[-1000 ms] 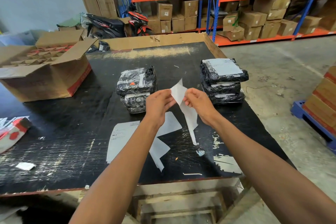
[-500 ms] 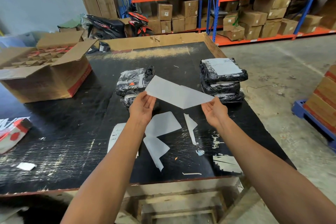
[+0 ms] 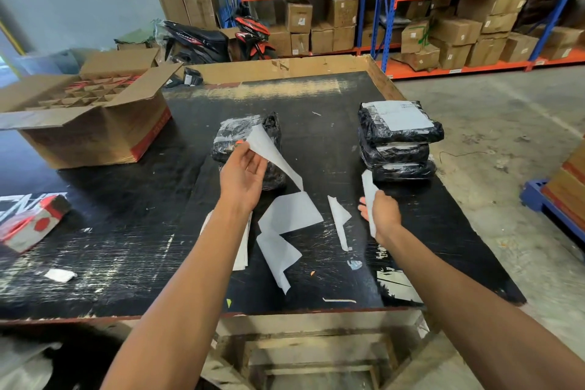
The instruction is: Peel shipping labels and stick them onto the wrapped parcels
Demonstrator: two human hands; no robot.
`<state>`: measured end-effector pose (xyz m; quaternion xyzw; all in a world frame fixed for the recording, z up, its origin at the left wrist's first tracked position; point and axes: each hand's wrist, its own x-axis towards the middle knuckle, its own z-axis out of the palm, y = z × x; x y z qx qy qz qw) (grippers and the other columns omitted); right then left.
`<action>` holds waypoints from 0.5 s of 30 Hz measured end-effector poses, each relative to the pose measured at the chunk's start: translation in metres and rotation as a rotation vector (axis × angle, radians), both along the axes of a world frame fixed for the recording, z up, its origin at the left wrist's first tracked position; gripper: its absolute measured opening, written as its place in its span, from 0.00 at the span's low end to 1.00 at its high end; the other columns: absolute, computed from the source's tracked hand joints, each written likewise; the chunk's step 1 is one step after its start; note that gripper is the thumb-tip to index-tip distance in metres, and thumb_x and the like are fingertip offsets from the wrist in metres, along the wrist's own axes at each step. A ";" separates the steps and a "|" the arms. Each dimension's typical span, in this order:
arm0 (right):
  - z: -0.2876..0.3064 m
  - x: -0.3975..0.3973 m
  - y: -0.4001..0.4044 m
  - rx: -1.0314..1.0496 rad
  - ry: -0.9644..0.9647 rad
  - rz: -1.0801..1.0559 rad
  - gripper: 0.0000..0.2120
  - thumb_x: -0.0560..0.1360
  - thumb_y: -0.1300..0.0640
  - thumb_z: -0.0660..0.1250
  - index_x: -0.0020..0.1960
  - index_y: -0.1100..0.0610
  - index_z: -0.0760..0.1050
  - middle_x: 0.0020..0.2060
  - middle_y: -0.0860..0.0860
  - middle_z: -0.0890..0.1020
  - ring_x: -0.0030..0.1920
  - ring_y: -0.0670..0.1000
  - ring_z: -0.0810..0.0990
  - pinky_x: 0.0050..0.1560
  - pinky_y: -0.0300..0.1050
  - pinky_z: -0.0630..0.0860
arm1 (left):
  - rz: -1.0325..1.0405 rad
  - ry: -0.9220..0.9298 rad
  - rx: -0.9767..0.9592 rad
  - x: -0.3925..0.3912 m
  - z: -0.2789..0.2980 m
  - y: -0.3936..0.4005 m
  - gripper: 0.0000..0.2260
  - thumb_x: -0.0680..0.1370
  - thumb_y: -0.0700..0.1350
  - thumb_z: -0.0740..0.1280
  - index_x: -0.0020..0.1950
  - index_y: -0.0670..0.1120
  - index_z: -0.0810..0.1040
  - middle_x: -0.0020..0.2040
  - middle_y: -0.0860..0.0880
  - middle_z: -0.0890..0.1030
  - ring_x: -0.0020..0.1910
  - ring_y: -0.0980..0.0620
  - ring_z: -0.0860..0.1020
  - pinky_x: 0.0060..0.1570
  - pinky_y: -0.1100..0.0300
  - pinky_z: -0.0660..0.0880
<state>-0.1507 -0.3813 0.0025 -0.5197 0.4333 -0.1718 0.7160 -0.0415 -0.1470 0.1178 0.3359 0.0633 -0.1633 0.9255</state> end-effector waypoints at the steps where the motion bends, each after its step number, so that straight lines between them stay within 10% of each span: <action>1: -0.002 0.002 0.007 -0.054 0.022 0.055 0.19 0.80 0.54 0.54 0.45 0.60 0.81 0.46 0.56 0.86 0.45 0.55 0.84 0.57 0.53 0.81 | -0.003 -0.007 0.005 -0.003 0.000 -0.001 0.02 0.80 0.39 0.67 0.50 0.41 0.79 0.49 0.45 0.83 0.50 0.49 0.83 0.54 0.54 0.81; 15: 0.005 0.019 0.088 -0.631 0.098 0.657 0.04 0.76 0.55 0.72 0.49 0.53 0.85 0.50 0.50 0.85 0.53 0.49 0.82 0.58 0.43 0.77 | 0.014 -0.128 0.154 -0.022 0.005 -0.008 0.05 0.79 0.37 0.68 0.54 0.39 0.78 0.43 0.45 0.85 0.45 0.48 0.84 0.55 0.52 0.82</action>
